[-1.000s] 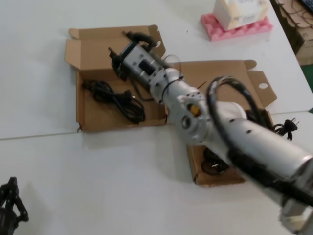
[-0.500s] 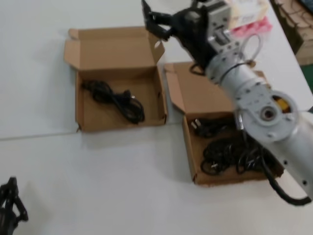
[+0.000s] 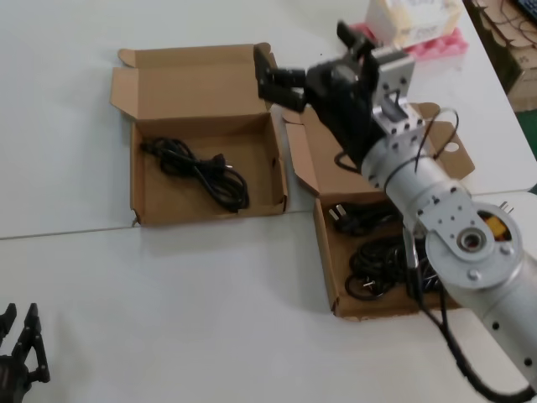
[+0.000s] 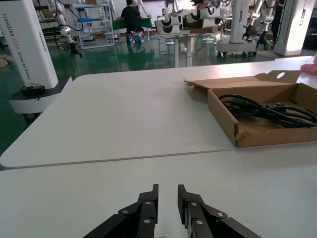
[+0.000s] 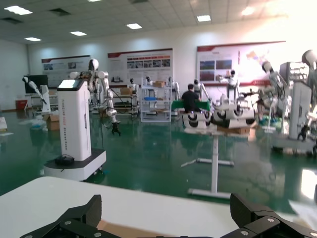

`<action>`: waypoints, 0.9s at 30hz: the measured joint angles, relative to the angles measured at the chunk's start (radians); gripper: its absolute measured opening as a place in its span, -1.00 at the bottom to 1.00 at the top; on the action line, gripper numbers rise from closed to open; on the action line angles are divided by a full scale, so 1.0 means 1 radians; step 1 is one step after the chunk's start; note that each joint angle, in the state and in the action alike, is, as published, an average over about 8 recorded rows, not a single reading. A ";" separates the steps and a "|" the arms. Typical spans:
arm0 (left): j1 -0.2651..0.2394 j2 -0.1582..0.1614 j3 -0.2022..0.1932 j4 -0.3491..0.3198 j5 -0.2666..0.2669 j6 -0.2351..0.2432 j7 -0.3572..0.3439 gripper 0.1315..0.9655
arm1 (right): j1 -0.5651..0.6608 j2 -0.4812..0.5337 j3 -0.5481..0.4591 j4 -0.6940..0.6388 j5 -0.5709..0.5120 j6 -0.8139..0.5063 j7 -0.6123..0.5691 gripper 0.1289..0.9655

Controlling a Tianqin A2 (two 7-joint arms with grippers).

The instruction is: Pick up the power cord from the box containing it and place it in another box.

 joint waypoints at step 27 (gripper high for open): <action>0.000 0.000 0.000 0.000 0.000 0.000 0.000 0.17 | -0.374 -0.010 0.231 0.171 0.084 -0.036 0.000 1.00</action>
